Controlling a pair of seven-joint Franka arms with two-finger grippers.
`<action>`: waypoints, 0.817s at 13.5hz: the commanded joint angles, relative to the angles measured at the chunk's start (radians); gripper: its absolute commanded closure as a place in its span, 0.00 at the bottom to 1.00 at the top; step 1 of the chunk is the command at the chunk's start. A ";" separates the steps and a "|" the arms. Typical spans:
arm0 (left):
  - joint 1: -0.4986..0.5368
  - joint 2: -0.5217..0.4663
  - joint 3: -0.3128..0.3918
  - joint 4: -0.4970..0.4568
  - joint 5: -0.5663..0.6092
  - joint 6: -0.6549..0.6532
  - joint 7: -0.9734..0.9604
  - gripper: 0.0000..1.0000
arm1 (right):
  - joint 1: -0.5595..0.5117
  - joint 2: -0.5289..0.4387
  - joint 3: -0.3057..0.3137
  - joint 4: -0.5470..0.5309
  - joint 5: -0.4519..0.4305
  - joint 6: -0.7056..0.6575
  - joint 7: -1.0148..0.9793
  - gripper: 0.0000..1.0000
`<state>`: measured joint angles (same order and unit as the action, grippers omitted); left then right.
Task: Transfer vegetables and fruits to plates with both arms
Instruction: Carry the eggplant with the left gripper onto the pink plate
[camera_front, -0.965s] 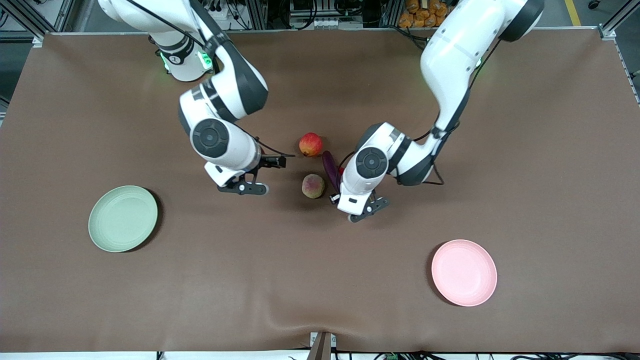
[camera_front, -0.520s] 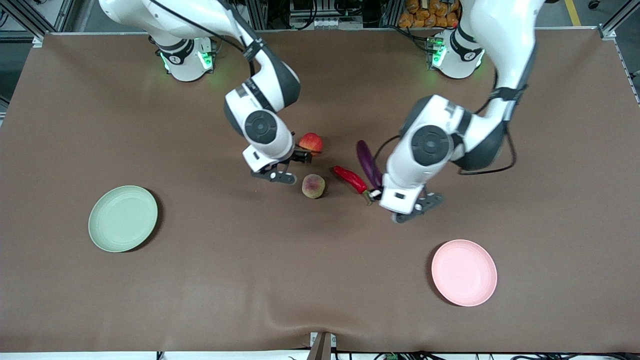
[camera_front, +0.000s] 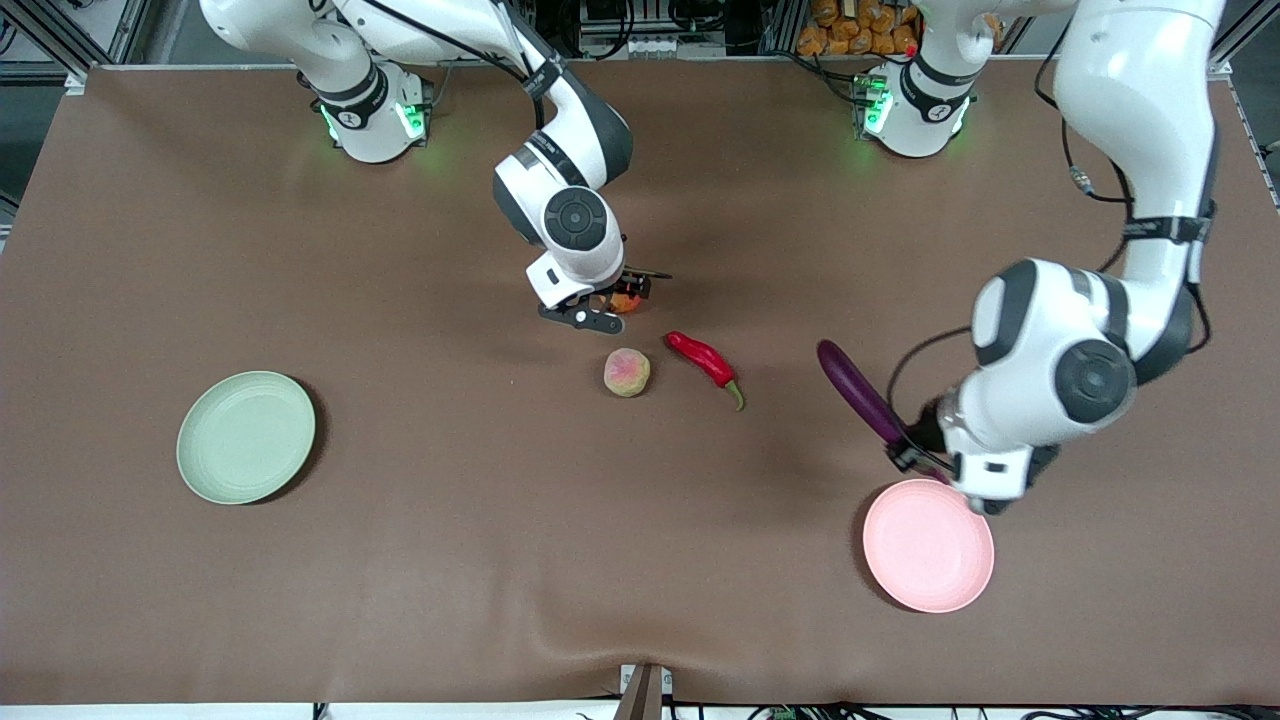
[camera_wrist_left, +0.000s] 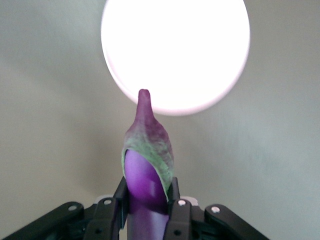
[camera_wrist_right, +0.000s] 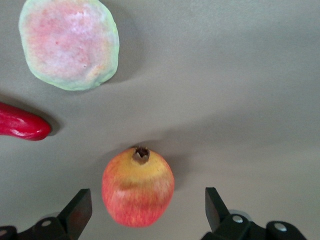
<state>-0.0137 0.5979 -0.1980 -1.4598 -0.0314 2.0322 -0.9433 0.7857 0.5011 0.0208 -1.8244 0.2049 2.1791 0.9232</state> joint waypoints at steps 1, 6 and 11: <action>0.076 0.107 -0.014 0.076 -0.123 0.118 0.003 1.00 | 0.023 0.011 -0.010 -0.016 0.018 0.048 0.026 0.00; 0.107 0.219 -0.012 0.116 -0.166 0.342 -0.020 1.00 | 0.076 0.088 -0.010 -0.016 0.018 0.122 0.088 0.00; 0.110 0.284 -0.012 0.170 -0.236 0.413 -0.009 1.00 | 0.080 0.108 -0.013 -0.016 0.016 0.128 0.095 0.52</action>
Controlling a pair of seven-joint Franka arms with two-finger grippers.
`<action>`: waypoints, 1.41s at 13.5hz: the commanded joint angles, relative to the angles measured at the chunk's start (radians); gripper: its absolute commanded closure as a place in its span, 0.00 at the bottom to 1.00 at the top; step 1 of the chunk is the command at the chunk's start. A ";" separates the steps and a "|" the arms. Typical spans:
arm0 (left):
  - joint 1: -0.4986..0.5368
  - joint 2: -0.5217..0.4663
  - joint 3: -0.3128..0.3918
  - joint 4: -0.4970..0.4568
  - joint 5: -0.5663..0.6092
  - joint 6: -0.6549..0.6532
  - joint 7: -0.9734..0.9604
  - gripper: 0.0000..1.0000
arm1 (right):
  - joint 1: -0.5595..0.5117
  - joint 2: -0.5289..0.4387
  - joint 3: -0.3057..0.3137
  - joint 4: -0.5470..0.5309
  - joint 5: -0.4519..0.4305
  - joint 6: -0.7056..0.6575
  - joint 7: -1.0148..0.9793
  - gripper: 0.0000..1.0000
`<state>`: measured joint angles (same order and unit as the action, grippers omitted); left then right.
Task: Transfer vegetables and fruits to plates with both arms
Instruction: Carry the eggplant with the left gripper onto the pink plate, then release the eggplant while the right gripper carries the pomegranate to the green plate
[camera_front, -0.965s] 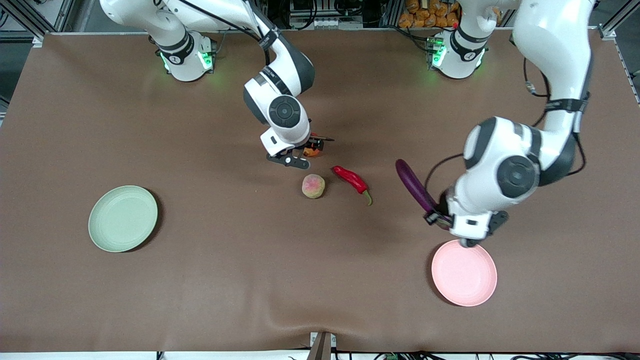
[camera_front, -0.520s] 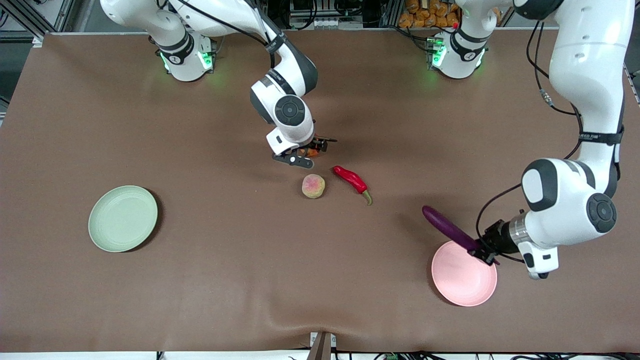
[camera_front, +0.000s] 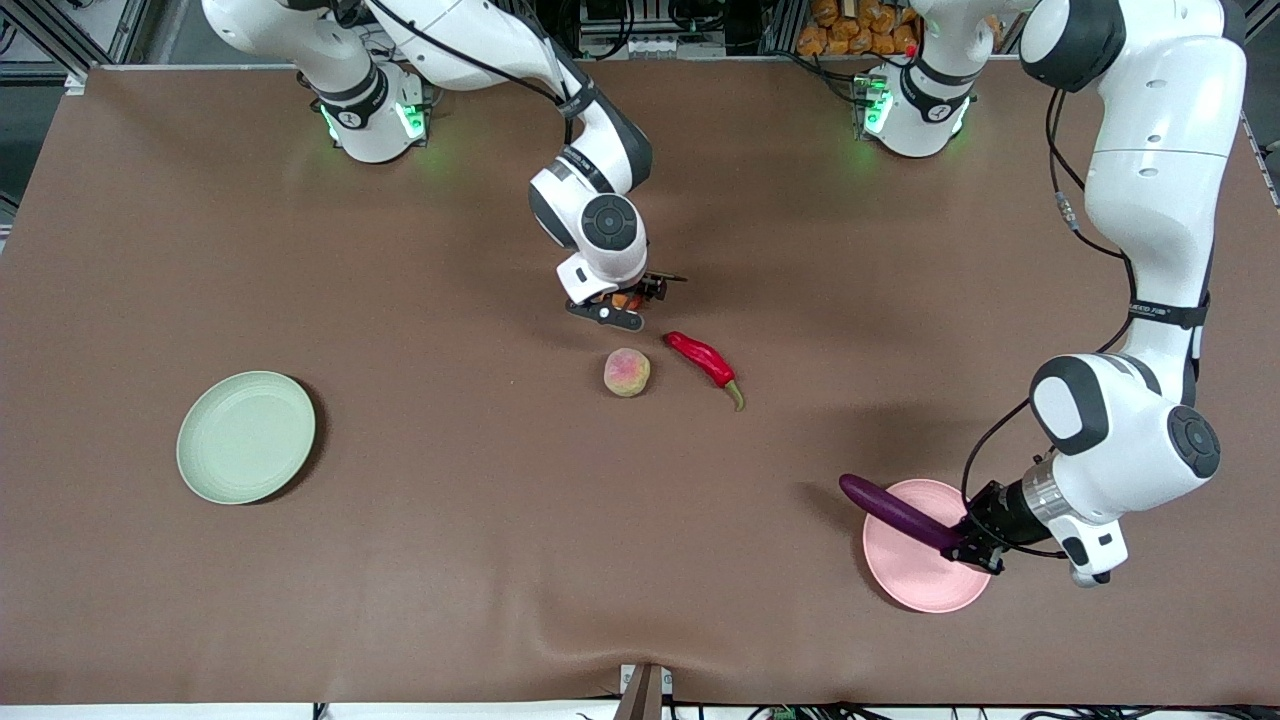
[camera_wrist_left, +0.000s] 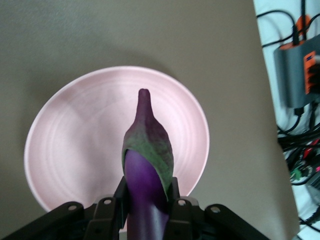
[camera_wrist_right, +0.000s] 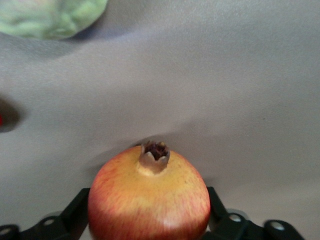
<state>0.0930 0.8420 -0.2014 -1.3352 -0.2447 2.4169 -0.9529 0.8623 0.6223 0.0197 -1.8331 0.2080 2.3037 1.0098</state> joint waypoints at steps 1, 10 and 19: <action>0.008 0.057 -0.009 0.051 -0.022 0.039 0.003 1.00 | -0.005 -0.027 -0.014 -0.008 0.013 -0.006 0.009 0.63; 0.019 0.109 -0.009 0.054 -0.024 0.094 0.052 0.61 | -0.400 -0.257 -0.017 -0.002 -0.001 -0.340 -0.382 0.64; -0.031 -0.182 -0.020 -0.083 -0.007 -0.283 -0.080 0.00 | -0.889 -0.178 -0.017 0.075 -0.131 -0.369 -1.089 0.63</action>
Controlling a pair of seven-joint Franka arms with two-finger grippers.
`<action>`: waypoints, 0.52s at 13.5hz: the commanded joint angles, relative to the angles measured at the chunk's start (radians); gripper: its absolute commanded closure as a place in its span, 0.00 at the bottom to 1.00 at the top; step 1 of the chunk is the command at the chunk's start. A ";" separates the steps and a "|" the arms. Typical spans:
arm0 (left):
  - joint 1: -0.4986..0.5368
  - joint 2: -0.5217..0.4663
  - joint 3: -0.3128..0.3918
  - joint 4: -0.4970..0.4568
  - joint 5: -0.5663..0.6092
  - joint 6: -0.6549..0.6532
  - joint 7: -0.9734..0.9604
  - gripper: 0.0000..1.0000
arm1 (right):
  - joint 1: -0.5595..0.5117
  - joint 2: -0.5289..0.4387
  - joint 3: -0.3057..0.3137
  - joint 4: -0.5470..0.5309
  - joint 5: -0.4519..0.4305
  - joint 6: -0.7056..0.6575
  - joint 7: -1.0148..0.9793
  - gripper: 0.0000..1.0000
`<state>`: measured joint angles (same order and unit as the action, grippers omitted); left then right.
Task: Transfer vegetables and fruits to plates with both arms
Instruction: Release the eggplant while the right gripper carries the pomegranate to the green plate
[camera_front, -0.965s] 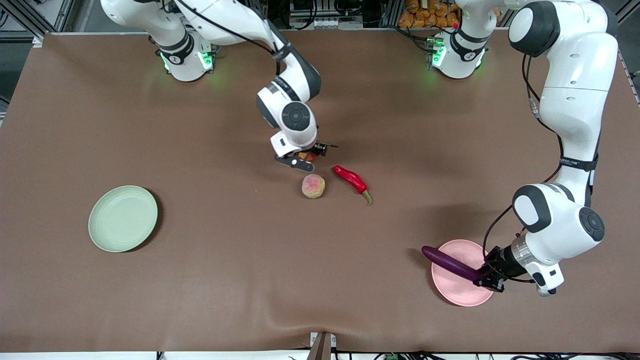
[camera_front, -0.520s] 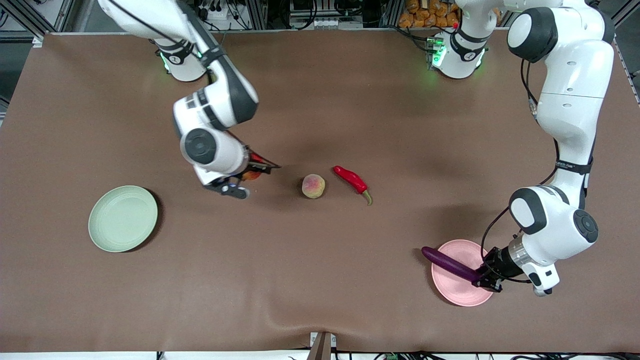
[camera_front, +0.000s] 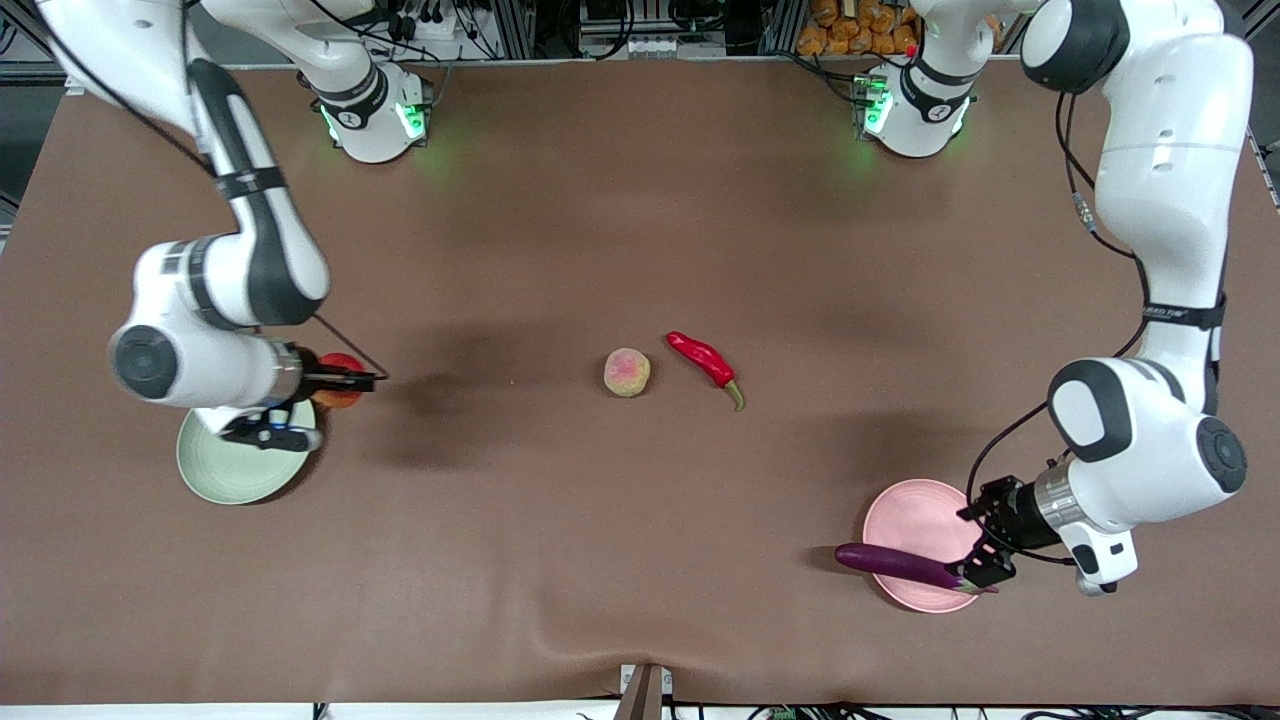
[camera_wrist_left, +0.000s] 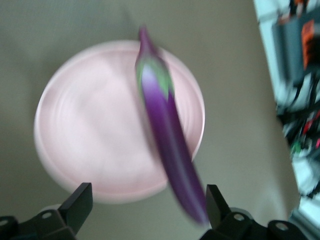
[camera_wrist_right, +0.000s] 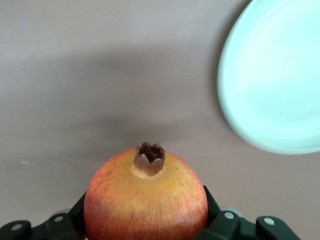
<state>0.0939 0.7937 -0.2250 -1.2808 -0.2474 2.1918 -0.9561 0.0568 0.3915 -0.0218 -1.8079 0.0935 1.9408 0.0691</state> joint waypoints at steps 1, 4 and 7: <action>-0.055 -0.209 0.001 -0.225 -0.004 -0.069 -0.116 0.00 | -0.135 0.090 0.025 0.073 -0.020 -0.003 -0.248 0.63; -0.230 -0.344 0.007 -0.432 0.043 -0.061 -0.298 0.00 | -0.248 0.263 0.025 0.215 -0.023 -0.003 -0.554 0.63; -0.418 -0.320 0.004 -0.518 0.161 0.065 -0.704 0.00 | -0.290 0.311 0.025 0.242 -0.023 -0.002 -0.722 0.63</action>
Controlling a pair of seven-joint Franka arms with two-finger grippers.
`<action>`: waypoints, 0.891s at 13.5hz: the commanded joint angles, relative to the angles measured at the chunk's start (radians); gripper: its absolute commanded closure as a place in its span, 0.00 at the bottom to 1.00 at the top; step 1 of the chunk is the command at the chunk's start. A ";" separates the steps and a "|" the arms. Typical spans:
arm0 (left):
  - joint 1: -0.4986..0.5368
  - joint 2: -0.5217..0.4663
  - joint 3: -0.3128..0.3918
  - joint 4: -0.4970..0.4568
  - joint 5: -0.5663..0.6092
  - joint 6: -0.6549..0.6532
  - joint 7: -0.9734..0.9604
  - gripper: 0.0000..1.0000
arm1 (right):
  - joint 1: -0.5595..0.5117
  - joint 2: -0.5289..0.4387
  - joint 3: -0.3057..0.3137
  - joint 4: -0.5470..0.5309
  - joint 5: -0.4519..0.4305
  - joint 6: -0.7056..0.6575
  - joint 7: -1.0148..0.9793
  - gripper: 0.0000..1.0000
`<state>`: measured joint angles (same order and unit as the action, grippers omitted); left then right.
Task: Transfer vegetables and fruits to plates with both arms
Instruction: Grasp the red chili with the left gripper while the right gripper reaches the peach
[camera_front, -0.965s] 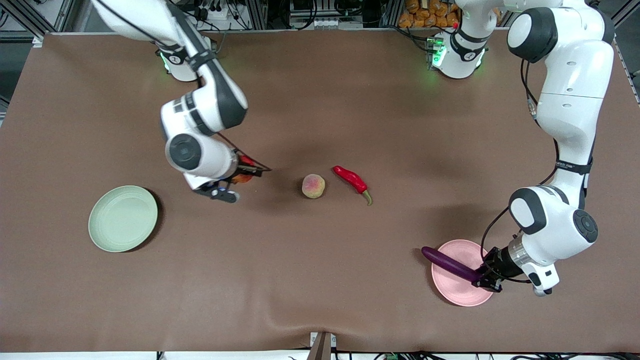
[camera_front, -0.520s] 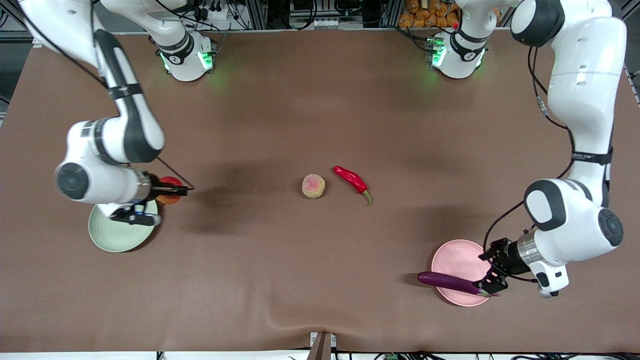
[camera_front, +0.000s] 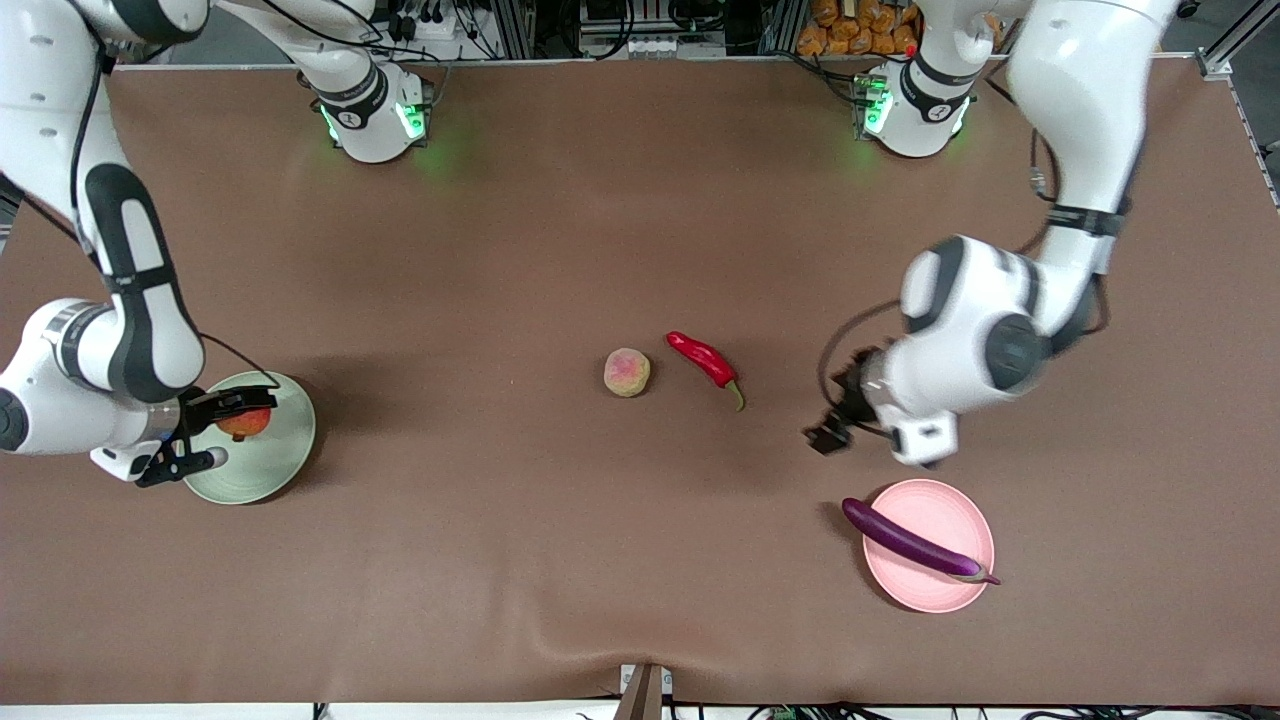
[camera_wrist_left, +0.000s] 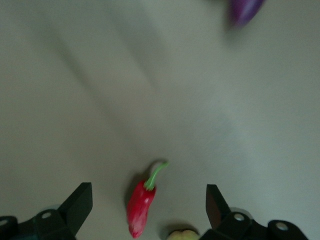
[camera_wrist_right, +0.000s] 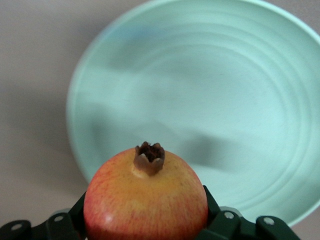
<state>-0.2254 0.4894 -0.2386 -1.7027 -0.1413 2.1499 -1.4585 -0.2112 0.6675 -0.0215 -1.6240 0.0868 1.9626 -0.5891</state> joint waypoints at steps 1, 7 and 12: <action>-0.147 -0.014 0.018 -0.142 0.087 0.172 -0.308 0.00 | -0.033 0.037 0.025 0.058 -0.016 -0.024 -0.080 0.55; -0.289 -0.009 0.019 -0.284 0.127 0.383 -0.528 0.00 | -0.054 0.041 0.032 0.096 0.005 -0.036 -0.116 0.00; -0.296 0.064 0.030 -0.282 0.147 0.537 -0.551 0.00 | -0.010 -0.048 0.162 0.104 0.089 -0.083 -0.025 0.00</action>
<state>-0.5178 0.5288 -0.2148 -1.9798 -0.0241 2.6014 -1.9660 -0.2421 0.6810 0.1014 -1.5126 0.1443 1.9025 -0.6801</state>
